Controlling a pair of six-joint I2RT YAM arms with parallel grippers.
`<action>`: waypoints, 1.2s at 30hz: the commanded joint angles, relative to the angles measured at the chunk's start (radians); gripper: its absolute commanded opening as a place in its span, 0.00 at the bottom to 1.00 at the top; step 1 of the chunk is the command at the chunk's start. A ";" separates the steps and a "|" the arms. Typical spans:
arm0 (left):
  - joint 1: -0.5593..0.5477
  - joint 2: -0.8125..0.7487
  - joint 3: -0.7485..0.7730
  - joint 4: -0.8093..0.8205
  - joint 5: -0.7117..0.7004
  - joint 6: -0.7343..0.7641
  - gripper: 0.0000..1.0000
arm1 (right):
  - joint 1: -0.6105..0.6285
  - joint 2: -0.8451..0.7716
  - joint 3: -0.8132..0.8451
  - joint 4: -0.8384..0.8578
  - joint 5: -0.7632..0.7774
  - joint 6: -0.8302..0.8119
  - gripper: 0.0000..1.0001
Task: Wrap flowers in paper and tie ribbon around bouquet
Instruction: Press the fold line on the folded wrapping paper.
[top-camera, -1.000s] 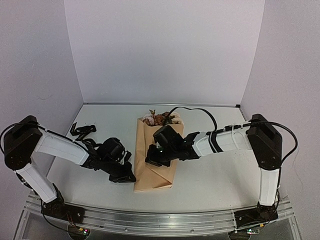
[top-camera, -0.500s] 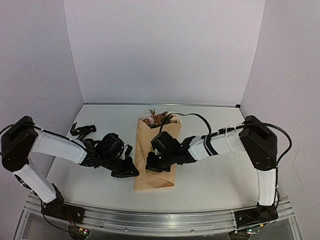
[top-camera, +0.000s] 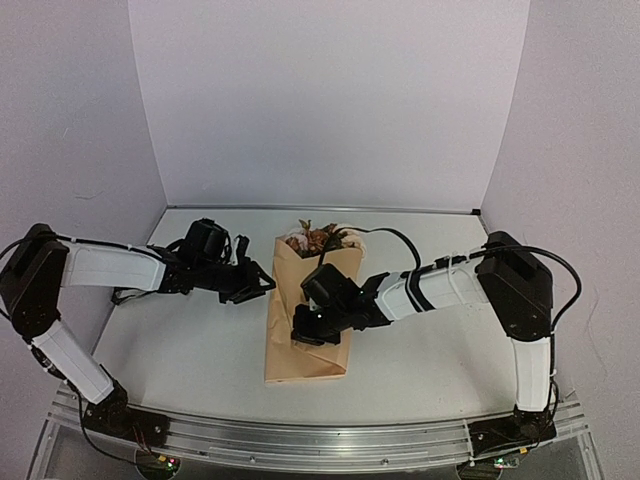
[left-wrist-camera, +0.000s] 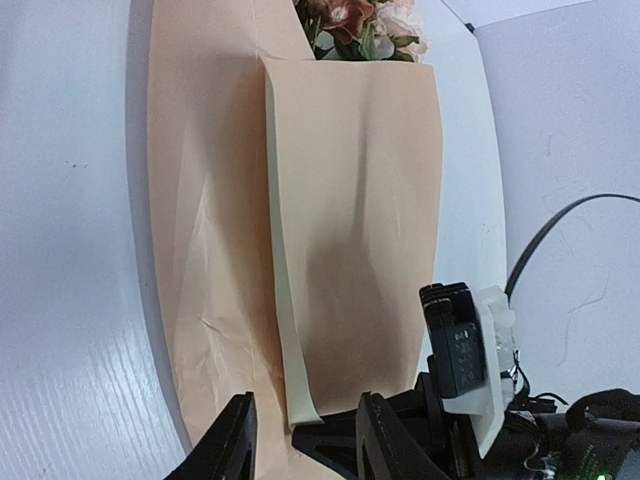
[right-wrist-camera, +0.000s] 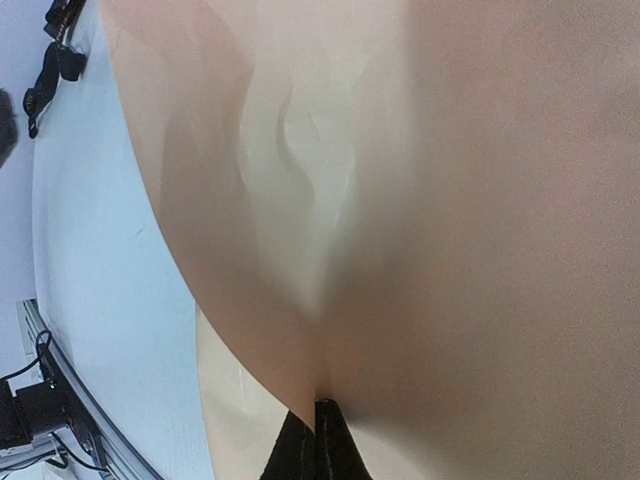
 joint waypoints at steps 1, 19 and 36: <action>0.006 0.087 0.069 0.063 0.060 0.054 0.38 | 0.005 0.016 0.037 -0.004 0.010 -0.013 0.00; 0.025 0.294 0.181 0.111 0.109 0.096 0.20 | 0.005 0.004 0.035 -0.017 0.013 -0.026 0.00; 0.036 0.301 0.206 0.091 0.113 0.120 0.00 | 0.023 -0.255 -0.327 0.098 -0.027 0.067 0.27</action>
